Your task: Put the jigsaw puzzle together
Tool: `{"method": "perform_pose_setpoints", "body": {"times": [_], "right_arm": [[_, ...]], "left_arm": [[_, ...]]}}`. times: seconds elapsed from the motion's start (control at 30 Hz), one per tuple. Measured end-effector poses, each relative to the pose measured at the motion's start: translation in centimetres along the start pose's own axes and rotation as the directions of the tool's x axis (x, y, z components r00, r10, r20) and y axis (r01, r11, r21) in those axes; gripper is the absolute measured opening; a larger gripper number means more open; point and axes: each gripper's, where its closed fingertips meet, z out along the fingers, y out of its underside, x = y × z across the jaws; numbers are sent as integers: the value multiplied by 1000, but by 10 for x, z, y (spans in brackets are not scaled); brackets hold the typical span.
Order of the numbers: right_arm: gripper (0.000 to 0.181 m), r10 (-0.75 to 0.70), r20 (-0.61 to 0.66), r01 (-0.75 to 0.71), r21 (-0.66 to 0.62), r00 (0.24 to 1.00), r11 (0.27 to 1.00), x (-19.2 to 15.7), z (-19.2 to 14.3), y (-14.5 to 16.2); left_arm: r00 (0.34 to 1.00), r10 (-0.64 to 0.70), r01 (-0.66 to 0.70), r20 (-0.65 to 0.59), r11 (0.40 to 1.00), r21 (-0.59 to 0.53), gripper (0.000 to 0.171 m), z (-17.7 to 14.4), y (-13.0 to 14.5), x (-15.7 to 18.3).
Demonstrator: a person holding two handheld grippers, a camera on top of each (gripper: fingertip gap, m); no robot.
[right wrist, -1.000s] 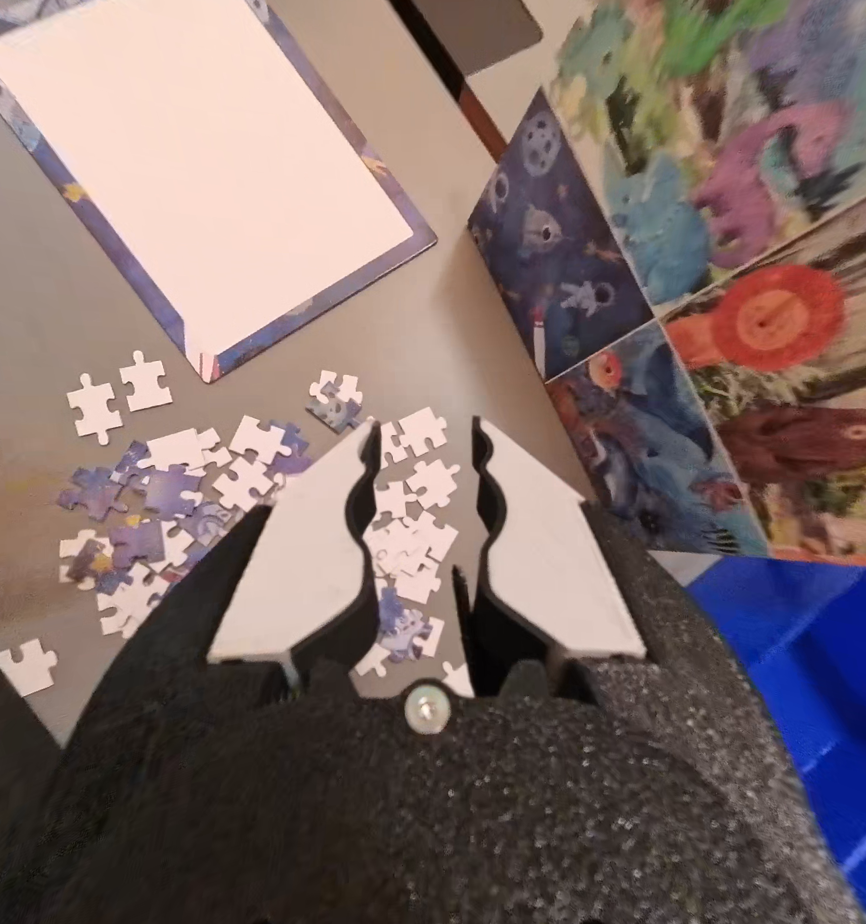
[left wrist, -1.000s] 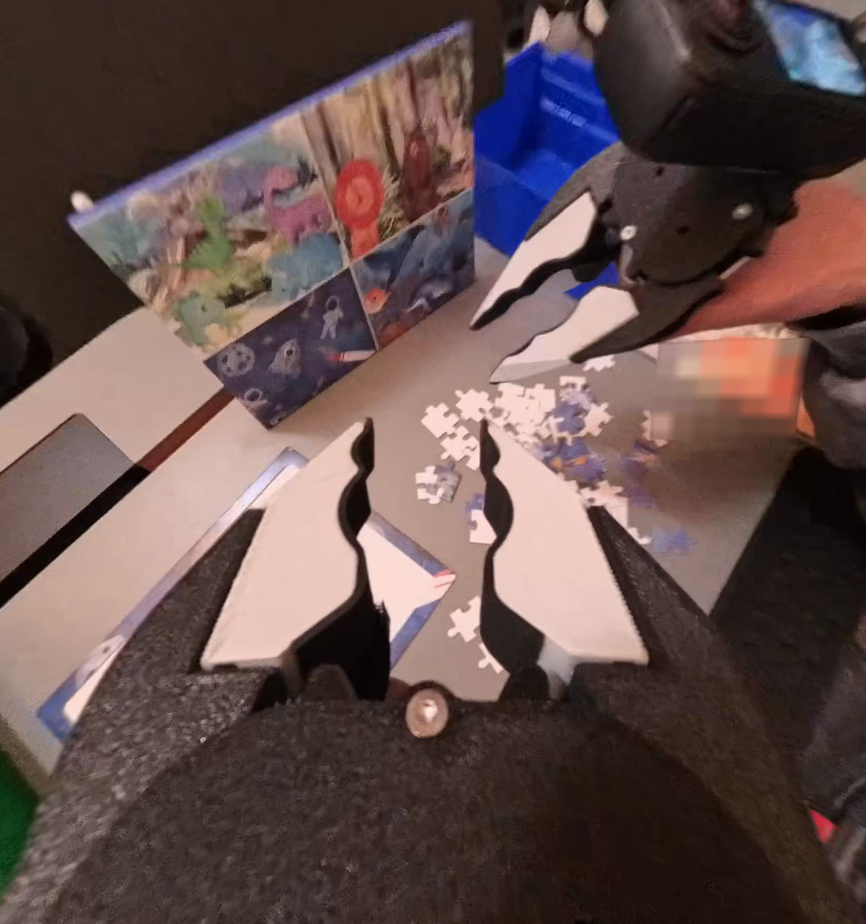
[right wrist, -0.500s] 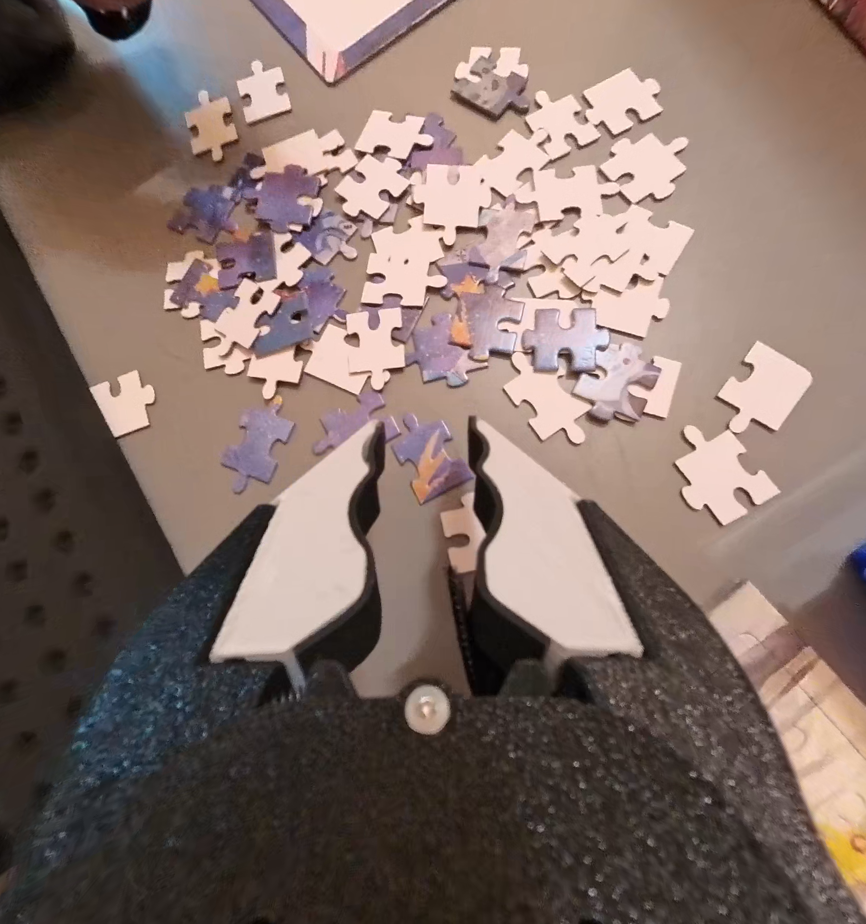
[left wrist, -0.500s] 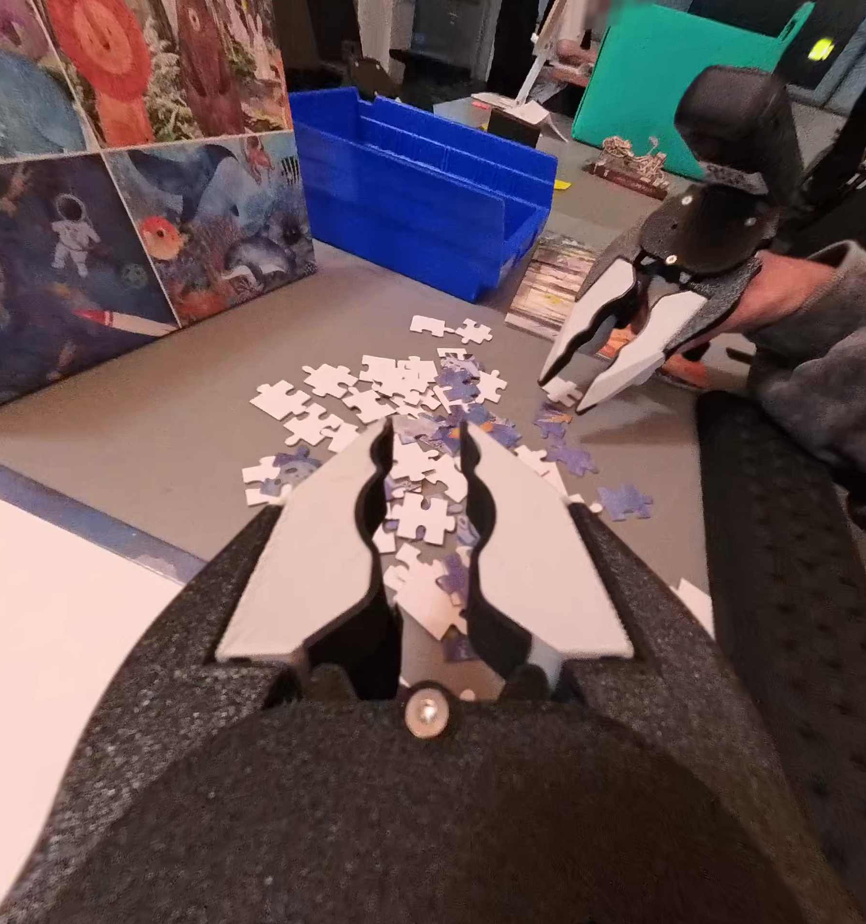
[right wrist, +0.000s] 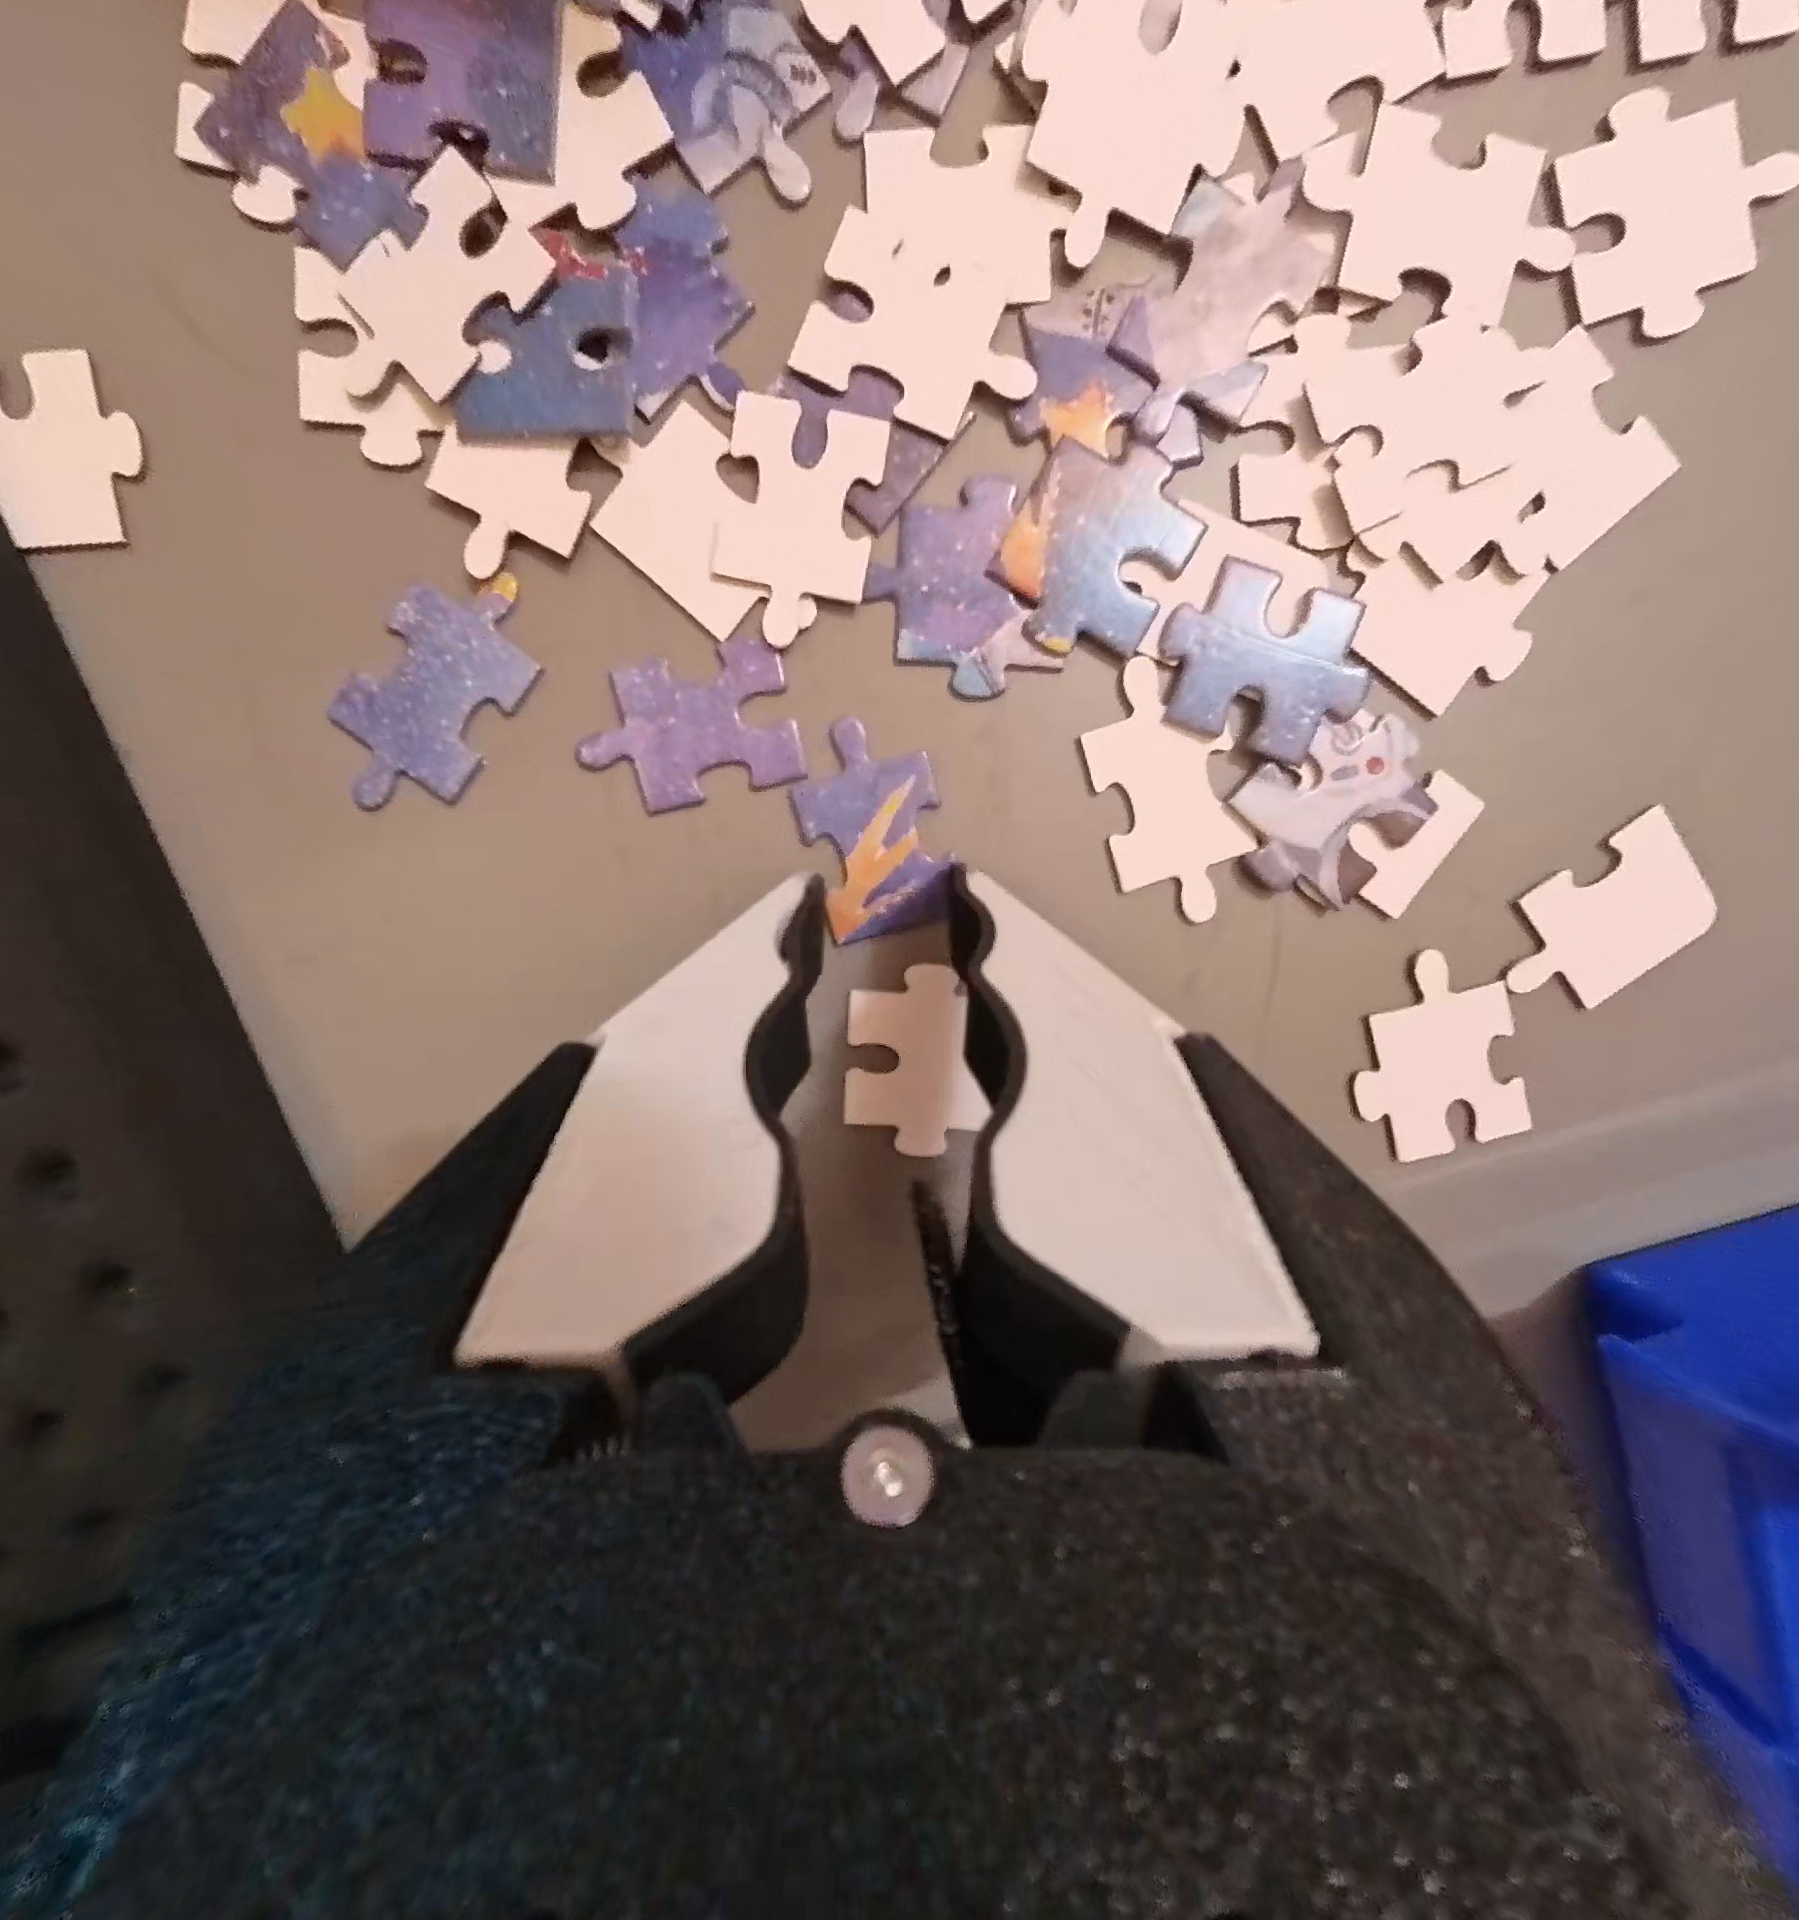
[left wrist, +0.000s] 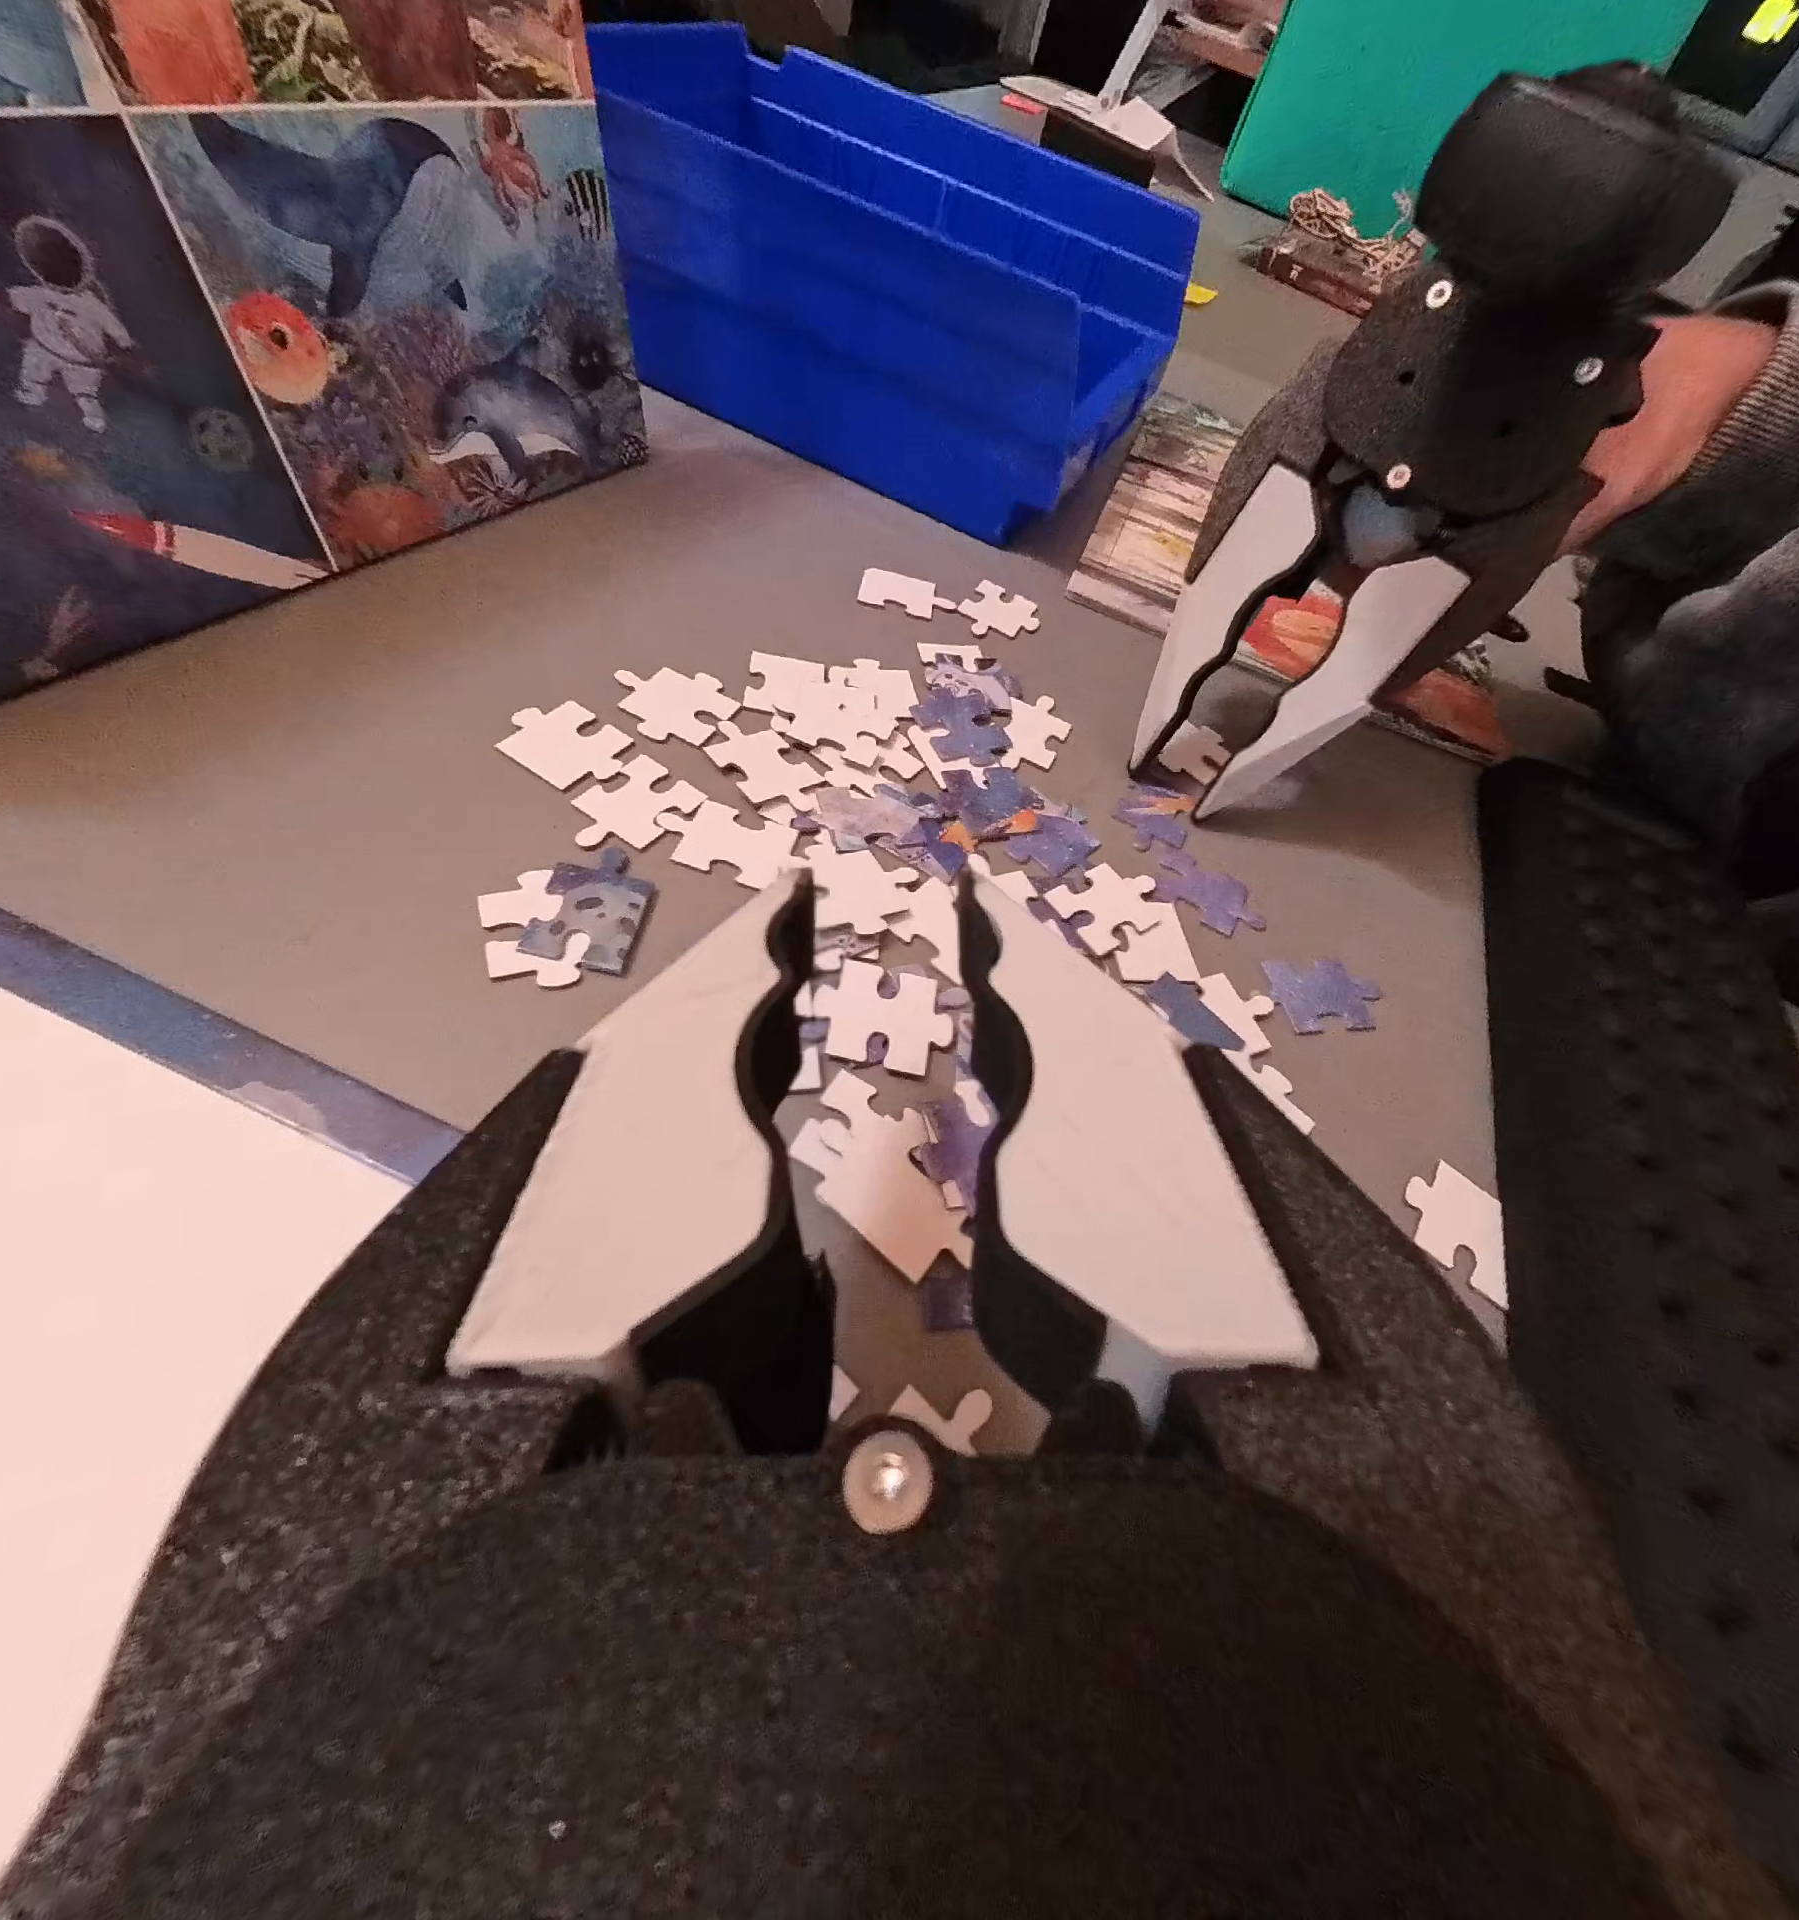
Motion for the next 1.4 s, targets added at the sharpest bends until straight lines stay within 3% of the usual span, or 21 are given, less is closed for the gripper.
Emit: {"method": "perform_pose_setpoints", "body": {"times": [0.13,0.17,0.2,0.3,0.43,0.47,0.5,0.67,1.1,1.23,1.4], "right_arm": [[23,-16,-5,15,-45,1000,999,0,1,-1],[19,-15,2,15,-52,1000,999,-2,1,-1],[0,-15,28,16,-62,1000,998,-7,0,0],[0,-3,-5,3,-52,1000,999,-9,-2,-2],[13,19,-50,-17,24,999,1000,-5,-7,-13],[24,28,-69,-26,40,997,999,1,-8,-16],[33,37,-87,-33,43,996,999,7,-7,-16],[41,141,-35,-141,-12,989,990,17,4,-5],[32,219,-155,-216,36,963,976,19,2,-8],[32,188,-237,-159,135,953,978,24,-17,-41],[33,74,-407,32,249,910,968,26,-46,-126]], "left_arm": [[1000,-3,3,8,1000,8,27,-2,-1,-3],[1000,-3,3,11,1000,4,27,-1,0,-3],[1000,-4,4,13,1000,1,27,-1,1,-4],[1000,-4,4,20,1000,-13,27,1,4,-6],[1000,-2,2,22,1000,-13,27,1,4,-6],[1000,-4,4,22,1000,-17,27,2,4,-6],[1000,-4,5,23,1000,-22,27,2,6,-6],[999,17,-16,33,999,-40,27,2,9,-6],[1000,-3,4,22,998,-61,27,4,13,-5],[995,-88,86,-46,995,-40,27,4,8,4],[897,-370,393,-242,918,54,44,-2,-19,12]]}}
